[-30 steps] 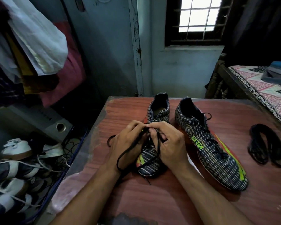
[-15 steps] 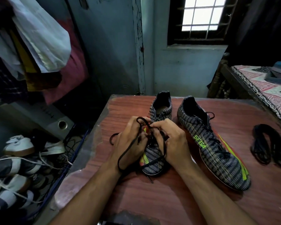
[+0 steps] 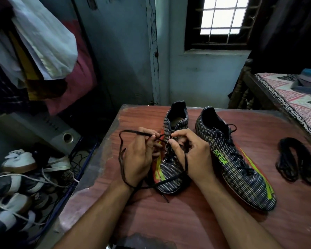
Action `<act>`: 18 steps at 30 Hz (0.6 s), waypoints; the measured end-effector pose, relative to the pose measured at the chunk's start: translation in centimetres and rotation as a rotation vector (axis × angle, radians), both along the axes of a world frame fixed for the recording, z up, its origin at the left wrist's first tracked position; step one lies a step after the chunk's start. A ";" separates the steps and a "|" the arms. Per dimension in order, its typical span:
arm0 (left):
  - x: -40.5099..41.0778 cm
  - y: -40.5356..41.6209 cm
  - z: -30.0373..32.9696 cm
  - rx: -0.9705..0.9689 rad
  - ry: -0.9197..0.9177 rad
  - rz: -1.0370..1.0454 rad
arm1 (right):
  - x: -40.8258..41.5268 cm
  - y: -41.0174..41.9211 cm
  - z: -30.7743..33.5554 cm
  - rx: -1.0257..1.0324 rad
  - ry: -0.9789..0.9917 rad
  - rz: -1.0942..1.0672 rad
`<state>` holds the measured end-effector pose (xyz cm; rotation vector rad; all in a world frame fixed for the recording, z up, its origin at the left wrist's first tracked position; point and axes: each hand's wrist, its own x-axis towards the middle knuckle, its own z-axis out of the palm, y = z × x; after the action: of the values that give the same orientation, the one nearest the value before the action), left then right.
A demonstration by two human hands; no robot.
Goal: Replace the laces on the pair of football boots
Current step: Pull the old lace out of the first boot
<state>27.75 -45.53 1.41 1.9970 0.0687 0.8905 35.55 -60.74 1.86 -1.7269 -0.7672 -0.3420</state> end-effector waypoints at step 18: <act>2.6 -1.2 13.0 1.254 0.785 -0.168 | 1.6 -0.8 1.8 0.543 0.632 0.243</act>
<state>30.33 -46.74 14.36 3.3420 -0.2840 -0.1452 37.18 -61.55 3.65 -1.1105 -0.3606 0.1581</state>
